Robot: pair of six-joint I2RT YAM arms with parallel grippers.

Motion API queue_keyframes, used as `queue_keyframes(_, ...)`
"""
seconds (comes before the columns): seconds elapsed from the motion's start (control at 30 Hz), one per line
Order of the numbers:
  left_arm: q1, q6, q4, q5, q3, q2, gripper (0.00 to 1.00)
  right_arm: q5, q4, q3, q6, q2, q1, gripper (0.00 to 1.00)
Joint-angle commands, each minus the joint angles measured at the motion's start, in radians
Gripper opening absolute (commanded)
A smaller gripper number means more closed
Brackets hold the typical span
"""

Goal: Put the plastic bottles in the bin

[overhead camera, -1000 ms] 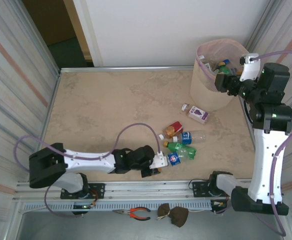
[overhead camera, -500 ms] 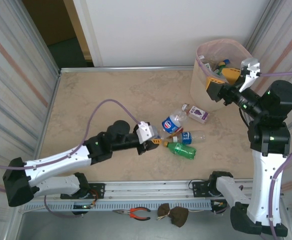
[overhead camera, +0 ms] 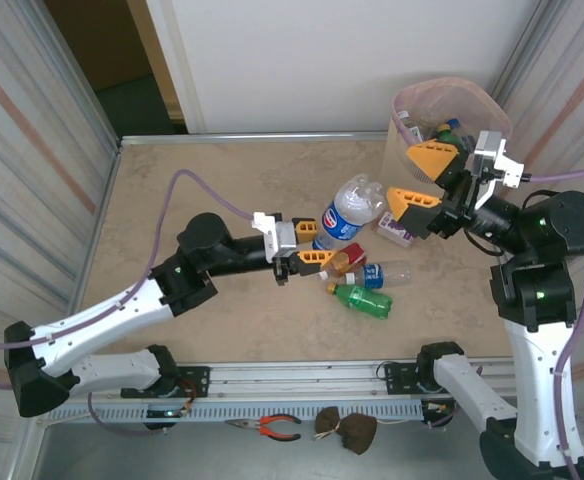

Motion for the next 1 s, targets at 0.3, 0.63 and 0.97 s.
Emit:
queue_keyframes(0.3,0.006,-0.068,0.104,0.181,0.178,0.058,0.18,-0.047,0.181,-0.001,-0.008,-0.004,0.306,0.92)
queue_keyframes(0.63,0.0,-0.067,0.125,0.185,0.202,0.088,0.18,-0.017,0.132,0.036,-0.103,0.085,0.451,0.89)
queue_keyframes(0.97,0.0,-0.033,0.125,0.144,0.203,0.089,0.19,0.036,0.093,0.032,-0.162,0.11,0.521,0.68)
